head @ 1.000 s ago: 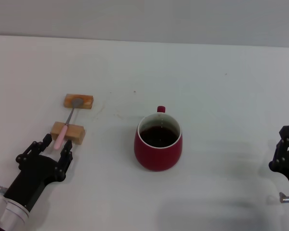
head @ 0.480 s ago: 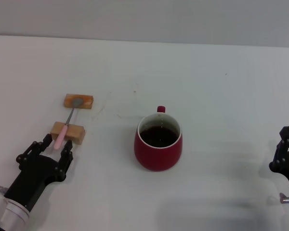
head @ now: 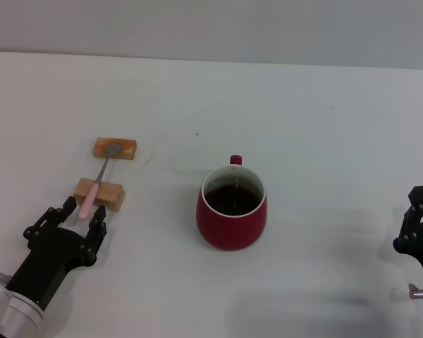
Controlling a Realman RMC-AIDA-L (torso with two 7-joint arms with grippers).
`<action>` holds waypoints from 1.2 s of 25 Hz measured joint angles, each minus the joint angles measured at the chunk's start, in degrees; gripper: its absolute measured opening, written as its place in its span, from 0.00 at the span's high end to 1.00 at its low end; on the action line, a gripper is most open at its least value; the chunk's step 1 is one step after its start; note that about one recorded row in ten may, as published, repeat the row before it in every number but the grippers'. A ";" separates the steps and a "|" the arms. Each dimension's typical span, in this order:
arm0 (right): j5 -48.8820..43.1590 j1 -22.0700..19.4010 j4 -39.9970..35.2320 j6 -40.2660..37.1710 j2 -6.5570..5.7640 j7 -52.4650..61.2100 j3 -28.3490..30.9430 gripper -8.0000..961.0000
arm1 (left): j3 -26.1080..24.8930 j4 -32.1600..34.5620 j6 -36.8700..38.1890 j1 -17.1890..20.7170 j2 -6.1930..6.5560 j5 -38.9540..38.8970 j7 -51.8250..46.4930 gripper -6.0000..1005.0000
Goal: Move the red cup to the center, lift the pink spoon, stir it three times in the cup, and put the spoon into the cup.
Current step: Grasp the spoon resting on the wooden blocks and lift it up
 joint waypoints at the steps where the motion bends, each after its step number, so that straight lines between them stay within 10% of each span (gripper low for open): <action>1: 0.00 0.00 0.00 0.00 0.00 0.00 0.00 0.99 | 0.00 -0.02 0.00 0.03 0.00 0.00 0.00 0.50; 30: 0.00 -0.33 -0.03 0.00 0.00 0.00 0.00 0.99 | 0.00 -0.14 0.00 0.07 0.00 0.00 -0.01 0.50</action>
